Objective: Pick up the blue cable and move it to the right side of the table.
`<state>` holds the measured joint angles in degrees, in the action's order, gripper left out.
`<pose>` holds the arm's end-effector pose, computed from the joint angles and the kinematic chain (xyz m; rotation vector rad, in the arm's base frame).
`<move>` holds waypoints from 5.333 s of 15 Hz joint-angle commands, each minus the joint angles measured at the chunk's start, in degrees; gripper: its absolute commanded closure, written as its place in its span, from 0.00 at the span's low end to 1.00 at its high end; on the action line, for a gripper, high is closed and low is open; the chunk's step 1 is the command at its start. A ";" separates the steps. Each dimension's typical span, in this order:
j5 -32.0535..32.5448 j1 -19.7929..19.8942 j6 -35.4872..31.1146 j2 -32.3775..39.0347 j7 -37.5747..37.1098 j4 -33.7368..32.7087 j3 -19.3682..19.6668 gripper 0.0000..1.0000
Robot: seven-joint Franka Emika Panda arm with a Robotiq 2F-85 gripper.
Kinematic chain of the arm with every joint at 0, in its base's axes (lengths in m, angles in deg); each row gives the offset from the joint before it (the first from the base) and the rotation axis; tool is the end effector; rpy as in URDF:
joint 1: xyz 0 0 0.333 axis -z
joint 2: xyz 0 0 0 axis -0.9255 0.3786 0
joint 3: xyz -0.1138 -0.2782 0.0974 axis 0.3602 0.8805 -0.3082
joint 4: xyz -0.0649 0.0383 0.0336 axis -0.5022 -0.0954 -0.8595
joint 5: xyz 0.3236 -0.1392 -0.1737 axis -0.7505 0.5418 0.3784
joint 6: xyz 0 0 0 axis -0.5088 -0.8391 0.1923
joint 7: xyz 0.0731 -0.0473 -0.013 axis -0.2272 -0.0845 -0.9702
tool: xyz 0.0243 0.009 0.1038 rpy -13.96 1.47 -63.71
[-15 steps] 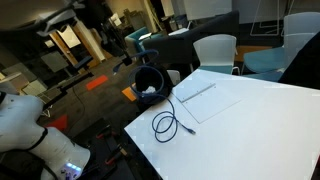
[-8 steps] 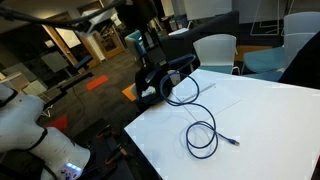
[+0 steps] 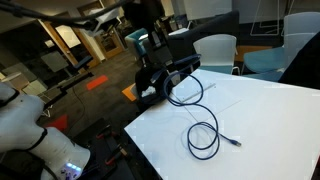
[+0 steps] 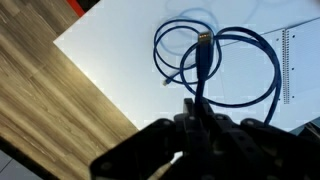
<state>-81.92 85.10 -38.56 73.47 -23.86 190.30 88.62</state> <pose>0.4401 -0.3821 0.5211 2.9575 -0.9132 0.2029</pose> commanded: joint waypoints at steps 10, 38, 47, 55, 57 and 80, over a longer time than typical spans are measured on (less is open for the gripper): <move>-6.72 11.14 -5.80 13.85 3.57 -18.72 -1.09 0.98; 58.70 -9.92 -17.77 -1.65 -56.47 26.22 -14.55 0.93; 70.88 -19.97 -6.55 18.80 -72.33 22.40 -23.60 0.98; 70.35 -20.44 -7.96 21.85 -70.11 24.54 -24.04 0.44; 70.98 -18.83 -9.16 17.87 -67.83 26.83 -22.90 0.29; 20.80 -4.08 -31.51 21.22 -46.43 7.07 -9.04 0.00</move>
<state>-51.56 80.18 -70.91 87.23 -71.98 206.74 78.21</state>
